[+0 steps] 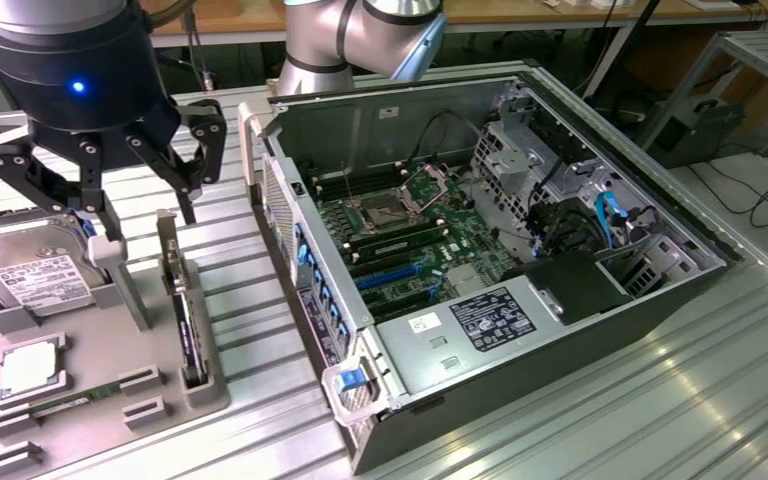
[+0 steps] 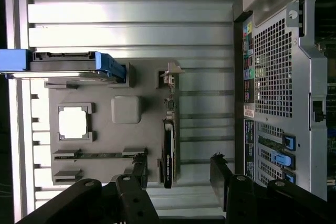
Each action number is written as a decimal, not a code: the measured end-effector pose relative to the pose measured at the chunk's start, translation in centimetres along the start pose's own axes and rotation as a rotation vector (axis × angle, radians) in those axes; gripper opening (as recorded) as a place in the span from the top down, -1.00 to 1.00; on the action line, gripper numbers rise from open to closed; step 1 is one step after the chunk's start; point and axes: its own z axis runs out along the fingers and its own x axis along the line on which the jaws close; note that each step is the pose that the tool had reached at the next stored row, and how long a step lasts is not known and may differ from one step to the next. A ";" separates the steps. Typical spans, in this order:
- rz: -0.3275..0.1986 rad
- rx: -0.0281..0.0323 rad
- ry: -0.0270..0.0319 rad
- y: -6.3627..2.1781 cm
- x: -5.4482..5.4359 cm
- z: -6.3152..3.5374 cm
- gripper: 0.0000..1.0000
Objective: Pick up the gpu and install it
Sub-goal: 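Pick up the gpu and move the gpu toward the slot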
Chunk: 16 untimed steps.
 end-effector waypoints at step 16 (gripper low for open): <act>0.000 0.0000 0.0000 -0.09 0.0 0.80 -0.20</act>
